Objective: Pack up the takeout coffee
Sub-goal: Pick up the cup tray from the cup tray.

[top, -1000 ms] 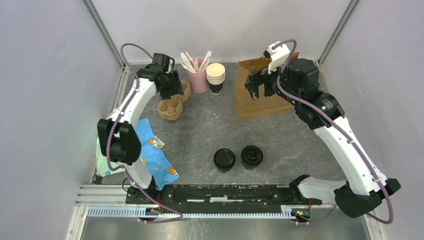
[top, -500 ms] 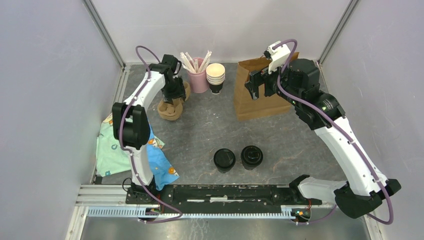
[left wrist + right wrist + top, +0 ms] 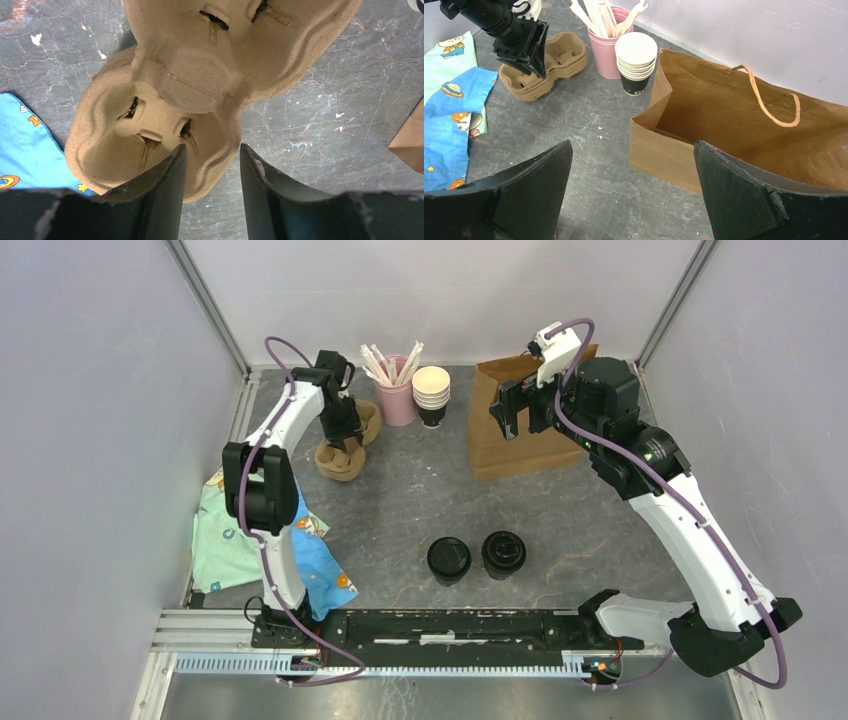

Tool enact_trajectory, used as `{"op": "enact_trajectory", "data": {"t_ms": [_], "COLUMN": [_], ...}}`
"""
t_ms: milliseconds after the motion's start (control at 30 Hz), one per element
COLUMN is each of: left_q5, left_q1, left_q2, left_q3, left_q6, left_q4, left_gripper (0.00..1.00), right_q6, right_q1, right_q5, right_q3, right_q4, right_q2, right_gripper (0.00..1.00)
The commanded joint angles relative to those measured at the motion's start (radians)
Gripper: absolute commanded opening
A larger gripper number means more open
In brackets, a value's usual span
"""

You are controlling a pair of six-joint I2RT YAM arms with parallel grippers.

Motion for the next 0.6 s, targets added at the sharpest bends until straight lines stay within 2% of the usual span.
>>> {"op": "enact_trajectory", "data": {"t_ms": [0, 100, 267, 567], "left_q5": [0.021, 0.03, 0.052, 0.059], "left_q1": [-0.002, -0.001, -0.001, 0.0], "left_q2": [0.003, 0.003, 0.013, 0.028], "left_q3": [0.01, 0.005, 0.004, 0.009], "left_q6": [0.057, 0.063, 0.079, 0.081], "left_q4": [-0.007, -0.005, -0.007, 0.002], "left_gripper": [0.5, 0.46, 0.5, 0.4], "right_q6": [-0.002, -0.001, 0.003, 0.007], "right_q1": [0.002, 0.002, 0.001, 0.001], "right_q5": [0.0, -0.025, -0.031, -0.036], "right_q3": [0.001, 0.001, -0.001, -0.001], "right_q4": [0.039, 0.039, 0.039, 0.042], "right_q2": [-0.002, -0.002, 0.0, 0.0], "right_gripper": [0.98, 0.98, 0.98, 0.98]}}
